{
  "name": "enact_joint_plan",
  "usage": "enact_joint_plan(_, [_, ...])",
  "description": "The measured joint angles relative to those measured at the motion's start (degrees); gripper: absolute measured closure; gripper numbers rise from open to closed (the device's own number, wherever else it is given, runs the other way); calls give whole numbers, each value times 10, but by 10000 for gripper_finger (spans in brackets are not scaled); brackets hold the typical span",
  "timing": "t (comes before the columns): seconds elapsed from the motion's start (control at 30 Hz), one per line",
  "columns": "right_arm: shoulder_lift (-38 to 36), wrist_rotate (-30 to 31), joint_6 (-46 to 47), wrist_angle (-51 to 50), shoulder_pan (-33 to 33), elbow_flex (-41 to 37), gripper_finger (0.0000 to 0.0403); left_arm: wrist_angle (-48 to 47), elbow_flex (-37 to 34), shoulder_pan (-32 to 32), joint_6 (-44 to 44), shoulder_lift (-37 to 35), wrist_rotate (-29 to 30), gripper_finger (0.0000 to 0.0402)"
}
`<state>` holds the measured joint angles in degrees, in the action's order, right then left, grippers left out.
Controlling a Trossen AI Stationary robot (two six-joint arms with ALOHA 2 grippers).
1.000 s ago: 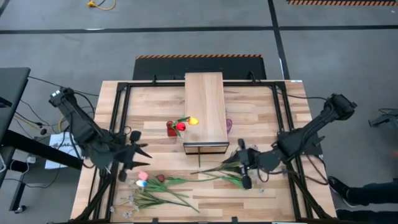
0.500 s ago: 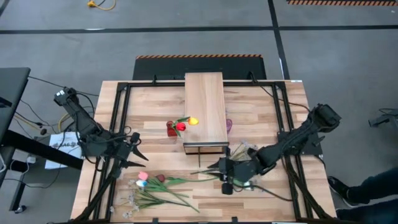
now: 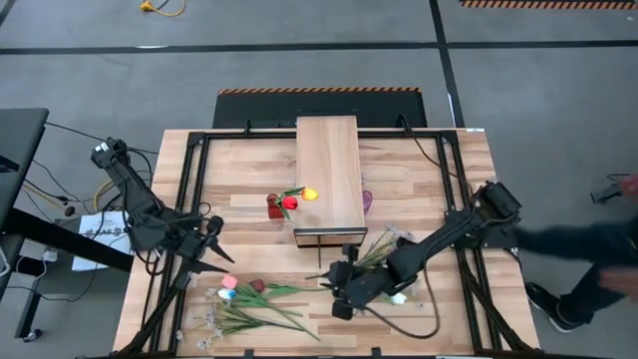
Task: Pick and place flowers into a vace then onto a shelf
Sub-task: Put the maroon tulip into the red crystal vase
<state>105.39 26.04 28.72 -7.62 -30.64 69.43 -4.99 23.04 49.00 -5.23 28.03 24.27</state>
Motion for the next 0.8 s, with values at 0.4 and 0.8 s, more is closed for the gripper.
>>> enact_joint_plan(0.4, [106,-96,29,-93,18,74,310,-31,1,1,-4,-22,-16,292])
enact_joint_plan(0.8, [165,-129,29,-89,20,78,310,-37,1,0,-25,-22,-31,292])
